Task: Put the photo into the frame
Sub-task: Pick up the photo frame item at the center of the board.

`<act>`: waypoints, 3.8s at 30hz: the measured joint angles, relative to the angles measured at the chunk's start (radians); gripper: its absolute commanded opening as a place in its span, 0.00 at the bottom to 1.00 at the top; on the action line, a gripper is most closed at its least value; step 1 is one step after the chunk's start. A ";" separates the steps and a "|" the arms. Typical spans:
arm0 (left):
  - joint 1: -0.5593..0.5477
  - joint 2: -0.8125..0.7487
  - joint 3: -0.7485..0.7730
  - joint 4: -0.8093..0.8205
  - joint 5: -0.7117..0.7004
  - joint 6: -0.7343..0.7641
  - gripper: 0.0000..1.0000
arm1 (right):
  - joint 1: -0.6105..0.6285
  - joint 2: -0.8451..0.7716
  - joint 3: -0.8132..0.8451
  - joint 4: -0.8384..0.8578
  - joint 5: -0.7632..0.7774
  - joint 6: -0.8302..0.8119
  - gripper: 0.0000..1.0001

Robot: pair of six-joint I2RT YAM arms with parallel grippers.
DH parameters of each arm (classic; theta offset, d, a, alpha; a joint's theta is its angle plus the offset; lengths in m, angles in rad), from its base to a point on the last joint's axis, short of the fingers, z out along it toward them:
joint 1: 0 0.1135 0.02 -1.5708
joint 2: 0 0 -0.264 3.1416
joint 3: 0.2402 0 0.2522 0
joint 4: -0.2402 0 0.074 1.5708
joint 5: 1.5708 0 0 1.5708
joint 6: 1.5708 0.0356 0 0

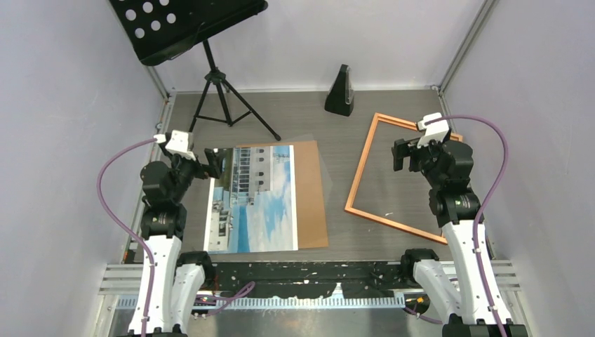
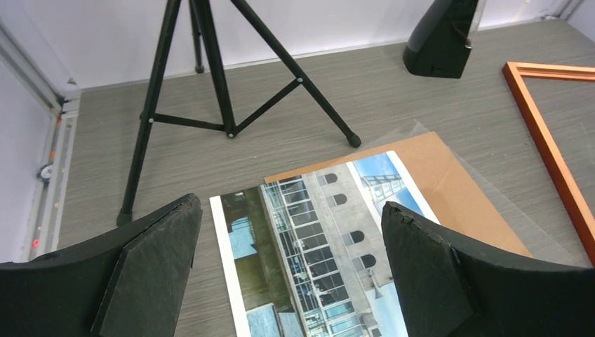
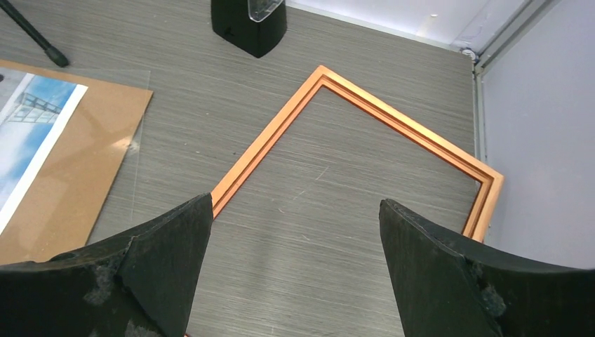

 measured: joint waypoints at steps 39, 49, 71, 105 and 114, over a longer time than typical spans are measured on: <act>-0.187 0.735 0.173 -0.431 0.119 -0.166 0.99 | 0.358 1.007 0.294 0.025 -0.340 0.153 0.97; -0.199 0.759 0.161 -0.422 0.148 -0.247 0.99 | 0.329 1.109 0.307 0.023 -0.436 0.180 0.97; -0.203 0.857 0.122 -0.355 0.183 -0.334 0.99 | 0.308 1.159 0.317 0.068 -0.595 0.189 0.96; -0.209 0.924 0.151 -0.331 0.253 -0.352 0.99 | 0.220 1.233 0.283 0.116 -0.884 0.264 0.74; -0.209 0.923 0.150 -0.329 0.256 -0.352 0.99 | 0.191 1.233 0.279 0.115 -0.932 0.268 0.71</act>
